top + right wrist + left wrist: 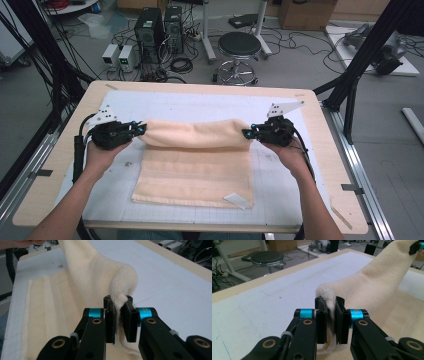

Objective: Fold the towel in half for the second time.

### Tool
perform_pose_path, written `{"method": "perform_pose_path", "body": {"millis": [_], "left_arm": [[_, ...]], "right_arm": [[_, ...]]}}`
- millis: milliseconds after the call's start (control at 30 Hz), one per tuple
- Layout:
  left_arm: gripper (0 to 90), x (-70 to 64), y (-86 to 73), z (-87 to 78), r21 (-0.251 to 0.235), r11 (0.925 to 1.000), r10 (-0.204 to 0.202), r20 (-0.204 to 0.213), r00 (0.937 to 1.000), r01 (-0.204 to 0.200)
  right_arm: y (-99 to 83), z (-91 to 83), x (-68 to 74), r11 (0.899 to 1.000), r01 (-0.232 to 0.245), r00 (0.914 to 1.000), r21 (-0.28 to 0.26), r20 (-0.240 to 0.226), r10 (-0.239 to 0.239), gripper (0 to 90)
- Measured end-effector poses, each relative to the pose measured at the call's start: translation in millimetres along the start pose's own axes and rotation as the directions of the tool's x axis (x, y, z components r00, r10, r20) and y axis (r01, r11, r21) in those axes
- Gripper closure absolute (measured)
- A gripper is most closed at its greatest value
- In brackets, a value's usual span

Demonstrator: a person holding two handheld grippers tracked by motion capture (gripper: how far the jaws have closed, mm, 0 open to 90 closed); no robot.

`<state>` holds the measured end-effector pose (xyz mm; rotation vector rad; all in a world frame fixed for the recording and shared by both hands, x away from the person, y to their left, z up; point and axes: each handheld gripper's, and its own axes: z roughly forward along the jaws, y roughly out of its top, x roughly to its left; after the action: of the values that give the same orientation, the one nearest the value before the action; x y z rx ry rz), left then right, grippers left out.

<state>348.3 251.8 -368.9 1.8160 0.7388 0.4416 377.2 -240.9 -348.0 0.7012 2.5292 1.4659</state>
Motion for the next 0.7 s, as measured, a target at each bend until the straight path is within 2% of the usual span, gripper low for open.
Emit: {"method": "perform_pose_path", "body": {"millis": [133,167,233,433,533,700], "left_arm": [[81.8,-10.7,-14.1,-8.5,0.005,0.9999,0.014,0.025,0.9996,-0.014],[81.8,-13.1,-18.5,-10.4,0.008,0.9999,0.012,0.031,0.9994,-0.012],[81.8,-18.1,-27.5,-13.4,0.023,0.9993,0.028,0.033,0.9990,-0.029],[81.7,-28.6,-54.5,-13.8,0.084,0.9959,0.027,0.054,0.9982,-0.031],[81.5,-32.5,-60.7,-17.7,0.096,0.9948,0.028,0.071,0.9971,-0.035],[80.5,-37.8,-66.2,-21.8,0.128,0.9910,0.028,0.098,0.9947,-0.041]], "right_arm": [[-10.4,-0.5,14.0,1.000,0.019,0.9998,0.020,-0.007,-0.019,82.2],[-13.9,-0.9,17.8,1.000,0.011,0.9999,0.027,-0.012,-0.011,82.2],[-22.2,0.9,23.2,0.999,0.015,0.9997,0.038,-0.019,-0.014,82.2],[-46.3,13.7,35.8,0.995,0.023,0.9992,0.100,-0.034,-0.019,81.6],[-56.3,15.4,39.0,0.993,0.013,0.9992,0.115,-0.039,-0.008,81.0],[-68.1,13.6,42.9,0.995,-0.004,0.9988,0.103,-0.047,0.009,80.3]]}}
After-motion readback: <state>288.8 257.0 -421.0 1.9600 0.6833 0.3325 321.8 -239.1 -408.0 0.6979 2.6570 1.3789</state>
